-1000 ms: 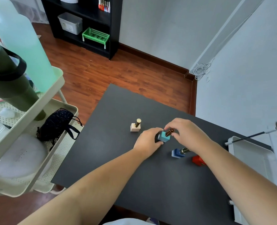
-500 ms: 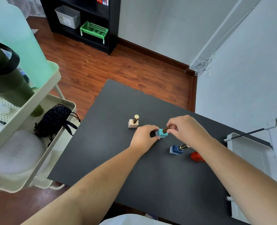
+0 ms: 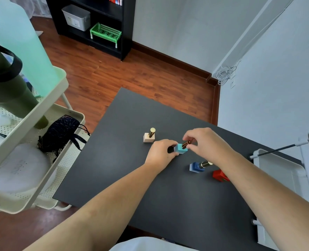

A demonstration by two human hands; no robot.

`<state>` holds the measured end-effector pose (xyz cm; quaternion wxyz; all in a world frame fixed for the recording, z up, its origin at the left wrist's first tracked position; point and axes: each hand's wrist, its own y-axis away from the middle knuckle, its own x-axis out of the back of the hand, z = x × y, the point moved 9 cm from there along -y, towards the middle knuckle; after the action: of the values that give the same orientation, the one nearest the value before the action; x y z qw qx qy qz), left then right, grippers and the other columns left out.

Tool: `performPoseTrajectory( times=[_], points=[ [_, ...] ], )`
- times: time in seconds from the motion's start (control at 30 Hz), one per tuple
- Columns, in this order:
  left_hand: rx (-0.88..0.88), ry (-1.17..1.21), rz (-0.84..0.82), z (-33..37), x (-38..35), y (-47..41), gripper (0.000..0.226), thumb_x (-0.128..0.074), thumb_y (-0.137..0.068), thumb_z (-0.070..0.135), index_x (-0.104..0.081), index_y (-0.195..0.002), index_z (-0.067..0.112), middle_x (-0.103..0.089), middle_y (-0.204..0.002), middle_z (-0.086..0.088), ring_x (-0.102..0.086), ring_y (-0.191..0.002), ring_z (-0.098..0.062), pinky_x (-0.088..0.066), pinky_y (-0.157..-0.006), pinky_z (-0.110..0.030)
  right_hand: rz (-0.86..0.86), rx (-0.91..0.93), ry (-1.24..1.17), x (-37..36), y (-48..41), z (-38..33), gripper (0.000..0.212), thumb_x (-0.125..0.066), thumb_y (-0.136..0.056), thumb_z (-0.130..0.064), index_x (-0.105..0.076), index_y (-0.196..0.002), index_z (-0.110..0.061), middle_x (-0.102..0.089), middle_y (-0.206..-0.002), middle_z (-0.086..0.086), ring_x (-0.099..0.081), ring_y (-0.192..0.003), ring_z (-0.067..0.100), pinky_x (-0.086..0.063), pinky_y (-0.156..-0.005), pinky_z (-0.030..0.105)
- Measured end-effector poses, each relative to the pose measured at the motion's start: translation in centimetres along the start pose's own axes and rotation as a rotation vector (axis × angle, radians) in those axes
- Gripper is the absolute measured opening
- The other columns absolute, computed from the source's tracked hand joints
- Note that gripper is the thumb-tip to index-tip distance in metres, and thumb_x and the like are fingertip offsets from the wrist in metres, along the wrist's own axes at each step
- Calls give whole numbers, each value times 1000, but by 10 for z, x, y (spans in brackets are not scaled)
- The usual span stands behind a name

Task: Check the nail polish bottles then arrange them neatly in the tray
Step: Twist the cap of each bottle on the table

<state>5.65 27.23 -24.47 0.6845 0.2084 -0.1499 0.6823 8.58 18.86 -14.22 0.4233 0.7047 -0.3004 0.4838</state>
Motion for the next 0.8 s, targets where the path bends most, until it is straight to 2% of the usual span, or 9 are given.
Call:
performPoseTrajectory(
  times=[0.07, 0.17, 0.23, 0.3, 0.4, 0.47, 0.57, 0.63, 0.8],
  points=[
    [-13, -1, 4, 2, 0, 1, 27, -69, -82, 17, -67, -110, 18, -69, -105, 2, -59, -93, -11, -44, -83, -22, 20, -32, 46, 2, -2, 4, 22, -66, -82, -34, -67, -95, -17, -72, -92, 4, -63, -81, 18, -54, -76, 32],
    [-24, 5, 12, 2, 1, 1, 27, -69, -83, 16, -67, -109, 18, -69, -104, 1, -59, -94, -12, -44, -82, -22, 50, -62, 42, 6, 0, 5, 36, -66, -76, -51, -64, -91, -18, -68, -82, -1, -63, -76, 16, -54, -70, 31],
    [-20, 8, 18, 1, 1, 1, 27, -69, -83, 16, -67, -110, 18, -69, -105, 0, -59, -93, -12, -44, -82, -22, 35, -32, -30, 5, 0, 5, 32, -71, -76, -40, -62, -102, -25, -67, -90, -5, -62, -81, 14, -53, -73, 29],
    [-16, 4, 16, 1, 1, 1, 28, -69, -83, 16, -67, -111, 18, -69, -105, 0, -59, -92, -11, -45, -83, -22, 9, -5, -16, 2, -2, 3, 22, -70, -78, -29, -66, -99, -23, -70, -91, -2, -62, -80, 14, -53, -75, 29],
    [-19, -6, 9, 1, 0, 1, 29, -69, -83, 17, -66, -112, 18, -69, -106, 2, -59, -94, -10, -47, -86, -24, 32, -52, 61, 2, -4, 7, 30, -65, -79, -45, -68, -85, -16, -70, -78, 1, -63, -71, 14, -55, -69, 30],
    [-21, -4, 7, 1, 0, 1, 29, -68, -83, 17, -67, -113, 18, -69, -107, 1, -59, -96, -12, -48, -87, -25, 49, -61, 41, 4, -1, 9, 35, -63, -78, -51, -65, -87, -18, -68, -76, -2, -62, -70, 13, -55, -67, 30],
    [-16, 4, 15, 1, 1, 1, 29, -69, -83, 16, -66, -112, 17, -69, -107, 0, -59, -96, -12, -47, -87, -24, -2, -11, -32, 2, 1, 5, 27, -69, -79, -33, -64, -103, -23, -67, -85, -6, -61, -77, 11, -52, -72, 27],
    [-11, -3, 16, 1, 0, 1, 30, -69, -83, 16, -66, -112, 17, -68, -108, 0, -59, -96, -12, -45, -85, -22, -9, -6, -11, 1, 0, 5, 22, -67, -82, -24, -67, -103, -18, -70, -86, -1, -62, -76, 13, -50, -73, 25],
    [-7, -8, 23, 0, 0, 1, 30, -69, -83, 17, -66, -113, 19, -69, -108, 1, -59, -95, -10, -44, -84, -20, 1, -8, -22, 1, 3, 4, 22, -65, -84, -25, -65, -104, -17, -70, -89, 1, -61, -79, 14, -51, -76, 27]
  ],
)
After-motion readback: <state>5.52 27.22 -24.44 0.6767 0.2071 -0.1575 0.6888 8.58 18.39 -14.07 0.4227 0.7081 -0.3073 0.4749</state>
